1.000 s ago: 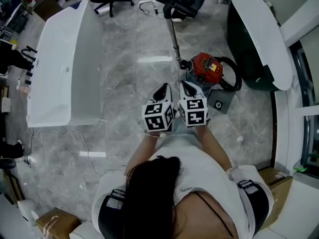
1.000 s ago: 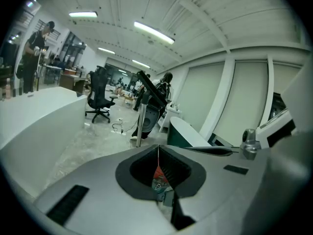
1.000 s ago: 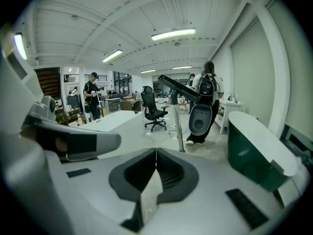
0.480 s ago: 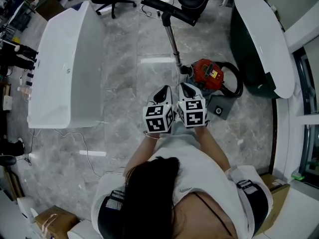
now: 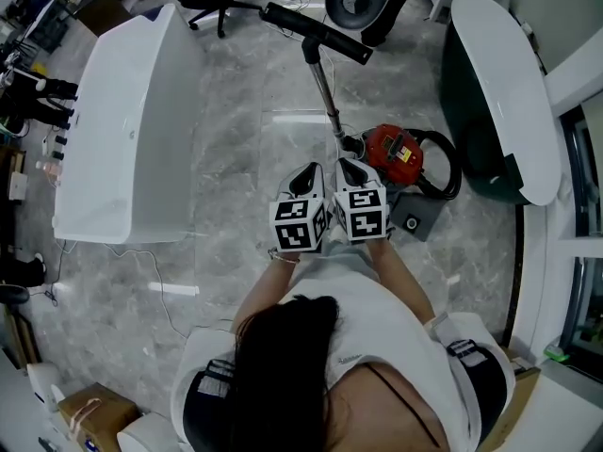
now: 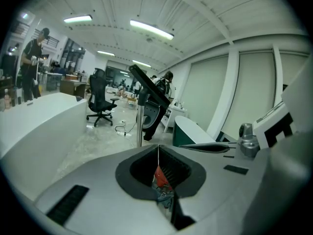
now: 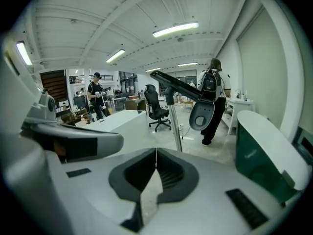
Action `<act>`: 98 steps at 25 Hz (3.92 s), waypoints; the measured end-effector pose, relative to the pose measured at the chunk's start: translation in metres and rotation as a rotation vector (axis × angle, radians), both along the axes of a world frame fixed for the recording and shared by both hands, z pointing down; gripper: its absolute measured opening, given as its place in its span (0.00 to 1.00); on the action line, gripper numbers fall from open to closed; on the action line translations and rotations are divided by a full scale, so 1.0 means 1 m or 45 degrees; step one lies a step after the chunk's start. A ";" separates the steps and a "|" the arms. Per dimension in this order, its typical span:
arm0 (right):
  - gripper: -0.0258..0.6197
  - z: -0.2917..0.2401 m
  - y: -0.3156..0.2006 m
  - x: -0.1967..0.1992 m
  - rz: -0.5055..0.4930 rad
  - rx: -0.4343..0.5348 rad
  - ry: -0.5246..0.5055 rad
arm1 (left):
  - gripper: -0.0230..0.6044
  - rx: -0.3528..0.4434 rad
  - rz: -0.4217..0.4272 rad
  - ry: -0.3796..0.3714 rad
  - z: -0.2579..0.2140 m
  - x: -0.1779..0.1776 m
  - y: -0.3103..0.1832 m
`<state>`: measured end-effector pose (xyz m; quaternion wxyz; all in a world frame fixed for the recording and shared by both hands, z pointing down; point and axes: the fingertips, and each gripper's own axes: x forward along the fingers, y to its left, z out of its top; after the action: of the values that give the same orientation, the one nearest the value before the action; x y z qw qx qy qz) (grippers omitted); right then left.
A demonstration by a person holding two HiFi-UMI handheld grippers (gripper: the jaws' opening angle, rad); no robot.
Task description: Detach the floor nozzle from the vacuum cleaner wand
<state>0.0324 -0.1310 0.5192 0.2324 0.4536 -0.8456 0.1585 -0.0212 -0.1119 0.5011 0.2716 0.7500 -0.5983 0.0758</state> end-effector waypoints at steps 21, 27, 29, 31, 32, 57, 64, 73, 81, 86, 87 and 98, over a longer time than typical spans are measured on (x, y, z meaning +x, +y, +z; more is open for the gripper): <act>0.06 0.006 -0.063 0.030 -0.082 0.015 -0.012 | 0.05 -0.036 -0.084 0.035 0.010 0.034 -0.060; 0.06 -0.001 -0.077 0.037 -0.083 0.045 -0.031 | 0.05 -0.032 -0.113 0.027 0.009 0.037 -0.070; 0.06 0.002 -0.078 0.039 -0.089 0.033 -0.030 | 0.05 -0.036 -0.118 0.025 0.011 0.039 -0.072; 0.06 0.005 -0.078 0.042 -0.094 0.020 -0.025 | 0.05 -0.041 -0.123 0.025 0.012 0.041 -0.072; 0.06 0.005 -0.078 0.044 -0.094 0.020 -0.025 | 0.05 -0.042 -0.125 0.026 0.012 0.042 -0.072; 0.06 0.009 -0.083 0.045 -0.125 -0.038 -0.068 | 0.05 -0.051 -0.122 0.027 0.014 0.037 -0.079; 0.06 0.005 -0.091 0.037 -0.136 -0.025 -0.087 | 0.05 -0.019 -0.107 0.069 0.010 0.032 -0.090; 0.06 -0.004 -0.104 0.030 -0.140 0.013 -0.130 | 0.05 -0.025 -0.096 0.076 0.010 0.027 -0.102; 0.07 -0.008 -0.110 0.026 -0.134 0.034 -0.159 | 0.05 0.002 -0.100 0.100 0.008 0.023 -0.108; 0.07 -0.014 -0.118 0.020 -0.133 0.059 -0.191 | 0.05 0.041 -0.125 0.095 0.003 0.015 -0.115; 0.07 -0.014 -0.119 0.019 -0.134 0.062 -0.185 | 0.05 0.039 -0.128 0.095 0.004 0.014 -0.116; 0.07 -0.028 -0.143 0.019 -0.102 0.143 -0.152 | 0.05 0.066 -0.132 0.103 0.003 0.009 -0.132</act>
<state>0.0518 -0.2740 0.4910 0.1619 0.4216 -0.8830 0.1280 -0.0124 -0.2440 0.5043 0.2798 0.7271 -0.6268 0.0157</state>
